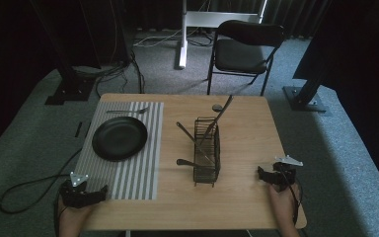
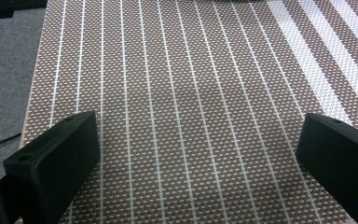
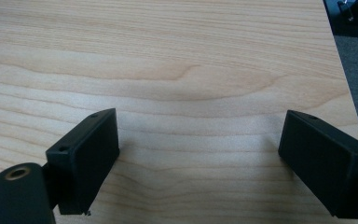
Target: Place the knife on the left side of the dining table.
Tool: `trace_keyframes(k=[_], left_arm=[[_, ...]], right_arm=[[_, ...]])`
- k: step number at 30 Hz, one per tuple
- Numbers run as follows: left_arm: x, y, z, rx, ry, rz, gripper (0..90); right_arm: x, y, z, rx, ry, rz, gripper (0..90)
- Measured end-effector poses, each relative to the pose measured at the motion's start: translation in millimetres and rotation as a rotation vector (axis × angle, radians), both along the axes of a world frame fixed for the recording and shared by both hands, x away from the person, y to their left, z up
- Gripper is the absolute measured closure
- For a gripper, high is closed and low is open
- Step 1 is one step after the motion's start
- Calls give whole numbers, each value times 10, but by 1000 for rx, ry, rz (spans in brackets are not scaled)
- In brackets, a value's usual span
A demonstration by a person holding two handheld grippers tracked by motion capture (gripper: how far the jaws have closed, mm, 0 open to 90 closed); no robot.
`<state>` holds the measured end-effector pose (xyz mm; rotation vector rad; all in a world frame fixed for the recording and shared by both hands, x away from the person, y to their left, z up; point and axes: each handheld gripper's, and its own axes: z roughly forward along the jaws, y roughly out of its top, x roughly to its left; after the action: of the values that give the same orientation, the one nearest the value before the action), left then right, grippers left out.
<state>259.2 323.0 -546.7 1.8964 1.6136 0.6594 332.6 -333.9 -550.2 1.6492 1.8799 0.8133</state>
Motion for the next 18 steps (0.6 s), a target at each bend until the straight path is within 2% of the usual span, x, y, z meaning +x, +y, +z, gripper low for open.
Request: trace_keyframes(k=[18], left_arm=[[-4, -4, 1, 1, 2, 7, 0]], right_arm=[[3, -1, 0, 0, 0, -2, 113]])
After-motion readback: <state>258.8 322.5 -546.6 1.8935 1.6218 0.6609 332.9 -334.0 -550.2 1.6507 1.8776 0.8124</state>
